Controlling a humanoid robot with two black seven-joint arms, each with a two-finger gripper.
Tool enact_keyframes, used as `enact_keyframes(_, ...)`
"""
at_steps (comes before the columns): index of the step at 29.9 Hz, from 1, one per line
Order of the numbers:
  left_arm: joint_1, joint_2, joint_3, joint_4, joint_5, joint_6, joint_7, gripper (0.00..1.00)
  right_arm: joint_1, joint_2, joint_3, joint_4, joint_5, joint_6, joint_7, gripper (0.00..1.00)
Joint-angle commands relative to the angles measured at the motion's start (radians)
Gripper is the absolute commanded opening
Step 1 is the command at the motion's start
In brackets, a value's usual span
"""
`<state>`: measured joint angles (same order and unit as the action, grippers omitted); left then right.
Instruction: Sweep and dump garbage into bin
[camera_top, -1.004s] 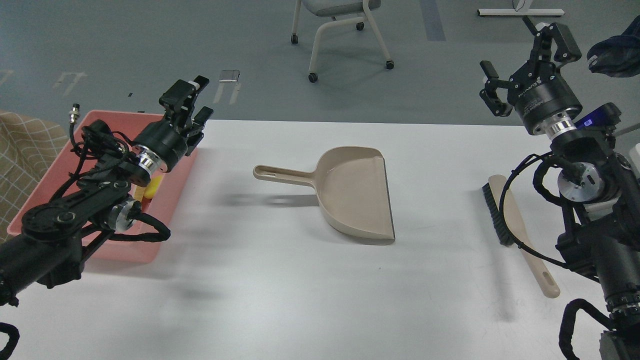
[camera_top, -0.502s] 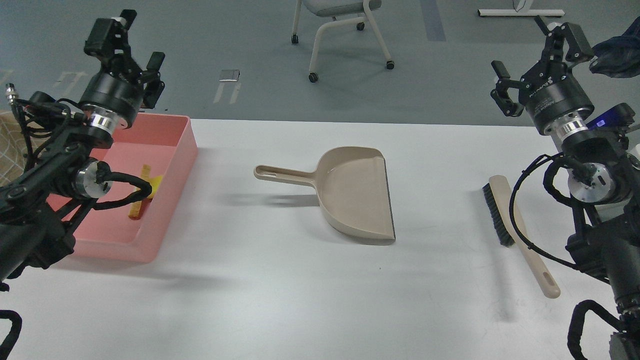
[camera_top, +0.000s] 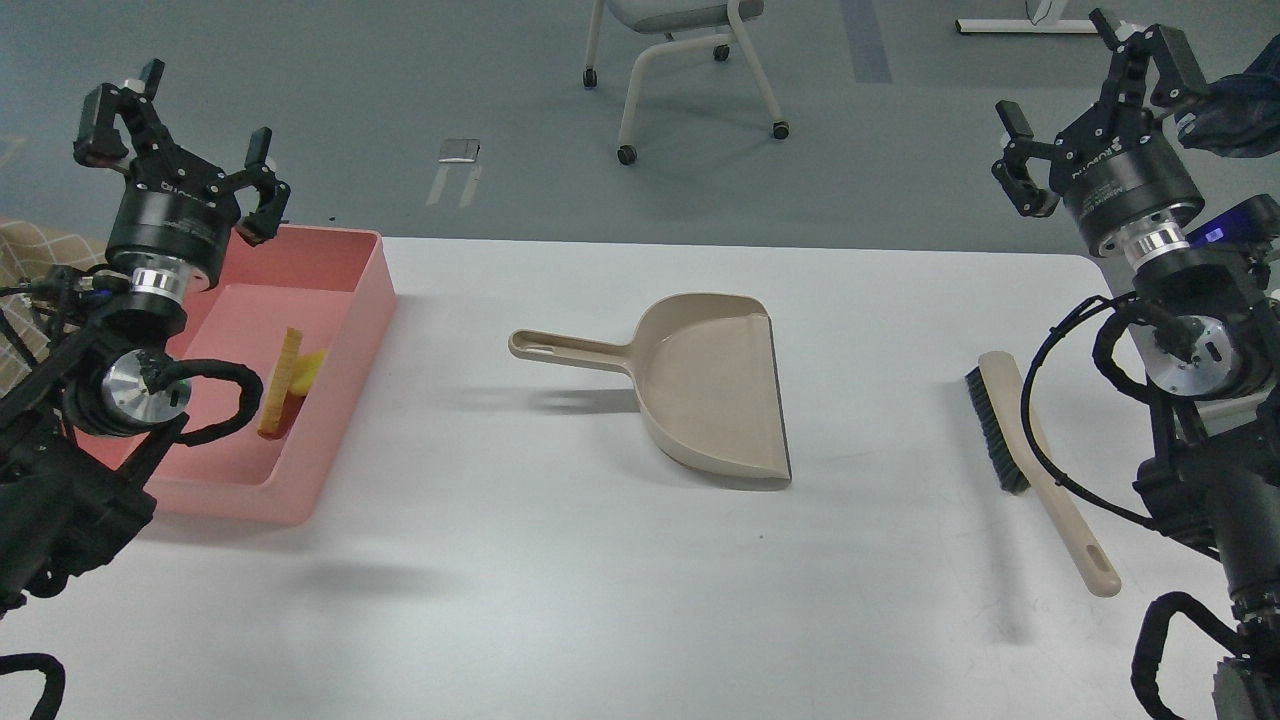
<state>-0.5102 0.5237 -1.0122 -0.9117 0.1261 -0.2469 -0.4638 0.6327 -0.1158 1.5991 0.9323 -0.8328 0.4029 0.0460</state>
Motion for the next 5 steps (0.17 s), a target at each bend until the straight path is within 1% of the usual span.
enact_keyframes(1, -0.02, -0.004, 0.007, 0.001, 0.009, 0.023, -0.001, 0.98, 0.001, 0.002, 0.022, -0.001, 0.0, 0.005, 0.0, 1.0)
enact_keyframes(5, -0.036, -0.004, 0.009, -0.001, 0.009, 0.021, 0.001, 0.98, 0.002, 0.004, 0.039, -0.001, 0.0, 0.004, 0.0, 1.0)
